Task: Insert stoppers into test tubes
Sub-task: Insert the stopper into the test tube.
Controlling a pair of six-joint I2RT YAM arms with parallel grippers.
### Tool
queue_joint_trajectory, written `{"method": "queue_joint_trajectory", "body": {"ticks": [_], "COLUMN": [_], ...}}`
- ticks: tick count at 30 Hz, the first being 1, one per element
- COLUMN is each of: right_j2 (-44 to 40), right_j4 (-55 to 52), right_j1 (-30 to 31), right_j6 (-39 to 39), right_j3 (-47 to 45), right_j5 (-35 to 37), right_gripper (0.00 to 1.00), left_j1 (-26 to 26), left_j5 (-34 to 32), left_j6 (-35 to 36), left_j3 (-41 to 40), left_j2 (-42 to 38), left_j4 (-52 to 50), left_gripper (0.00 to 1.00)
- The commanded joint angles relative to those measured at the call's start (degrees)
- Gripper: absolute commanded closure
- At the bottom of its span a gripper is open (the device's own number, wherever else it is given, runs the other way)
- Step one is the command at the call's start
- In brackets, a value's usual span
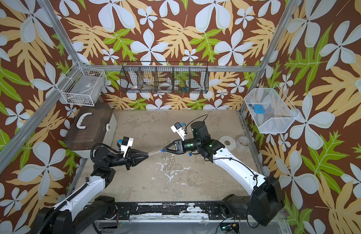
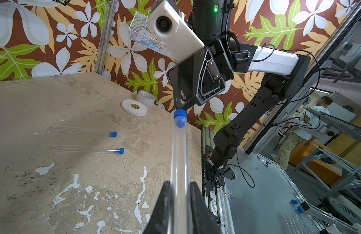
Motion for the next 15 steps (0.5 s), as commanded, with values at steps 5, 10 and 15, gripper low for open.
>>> {"method": "queue_joint_trajectory", "body": {"ticks": [5, 10, 15], "right_j2": [-0.1, 0.4, 0.8], "right_j4": [0.2, 0.4, 0.4], "right_j1": [0.5, 1.2, 1.6], "right_j6": [-1.0, -0.9, -0.8], "right_j3": [-0.7, -0.7, -0.4], "right_j5": [-0.6, -0.7, -0.8], "right_gripper": [0.72, 0.74, 0.74], "left_j1": [0.1, 0.0, 0.0], "left_j5": [0.4, 0.4, 0.4], "left_j6": [0.4, 0.4, 0.4], "left_j3": [0.2, 0.2, 0.2], "left_j2": [-0.1, -0.1, -0.1], "left_j4": [0.9, 0.9, 0.9], "left_gripper": [1.00, 1.00, 1.00]}}
